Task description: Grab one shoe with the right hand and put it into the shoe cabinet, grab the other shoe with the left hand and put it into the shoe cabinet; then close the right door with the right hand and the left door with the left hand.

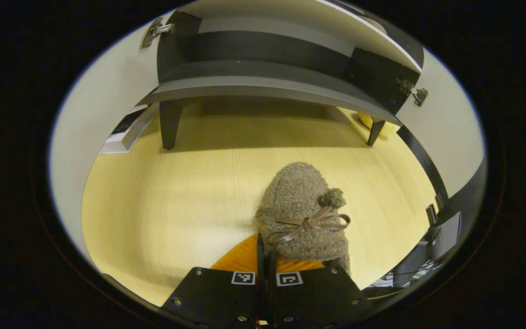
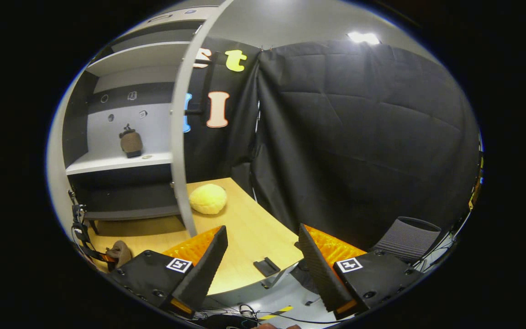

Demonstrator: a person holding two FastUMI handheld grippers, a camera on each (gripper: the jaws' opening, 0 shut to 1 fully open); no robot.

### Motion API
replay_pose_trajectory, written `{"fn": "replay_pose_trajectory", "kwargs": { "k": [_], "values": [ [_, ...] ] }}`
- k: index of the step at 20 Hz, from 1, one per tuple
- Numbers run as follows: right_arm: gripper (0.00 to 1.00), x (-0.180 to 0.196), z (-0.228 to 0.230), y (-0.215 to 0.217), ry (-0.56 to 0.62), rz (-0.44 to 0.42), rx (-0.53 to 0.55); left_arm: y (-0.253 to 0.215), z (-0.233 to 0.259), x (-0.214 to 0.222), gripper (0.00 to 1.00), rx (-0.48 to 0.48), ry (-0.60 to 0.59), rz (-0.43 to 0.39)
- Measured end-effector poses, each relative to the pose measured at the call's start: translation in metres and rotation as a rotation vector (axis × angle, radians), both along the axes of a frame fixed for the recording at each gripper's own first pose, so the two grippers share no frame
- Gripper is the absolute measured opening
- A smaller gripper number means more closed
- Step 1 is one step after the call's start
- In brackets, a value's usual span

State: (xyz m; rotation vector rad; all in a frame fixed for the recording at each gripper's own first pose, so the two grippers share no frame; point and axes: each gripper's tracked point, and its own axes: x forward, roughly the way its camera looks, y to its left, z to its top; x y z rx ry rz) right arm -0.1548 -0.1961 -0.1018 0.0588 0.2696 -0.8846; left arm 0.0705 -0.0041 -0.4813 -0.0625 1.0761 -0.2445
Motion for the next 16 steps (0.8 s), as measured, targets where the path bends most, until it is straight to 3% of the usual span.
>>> {"fn": "replay_pose_trajectory", "kwargs": {
  "k": [5,10,16],
  "values": [
    [0.99,-0.001,0.009,-0.034,-0.008,-0.005,-0.002,0.014,0.035,0.014,0.00,-0.003,-0.066,-0.039],
    [0.98,0.018,0.020,-0.064,-0.047,0.008,0.024,0.040,0.107,0.025,0.02,-0.013,-0.131,-0.012],
    [0.99,0.043,0.041,-0.112,-0.092,0.038,-0.051,0.078,0.240,0.075,0.02,-0.026,-0.197,0.035]
  ]
}}
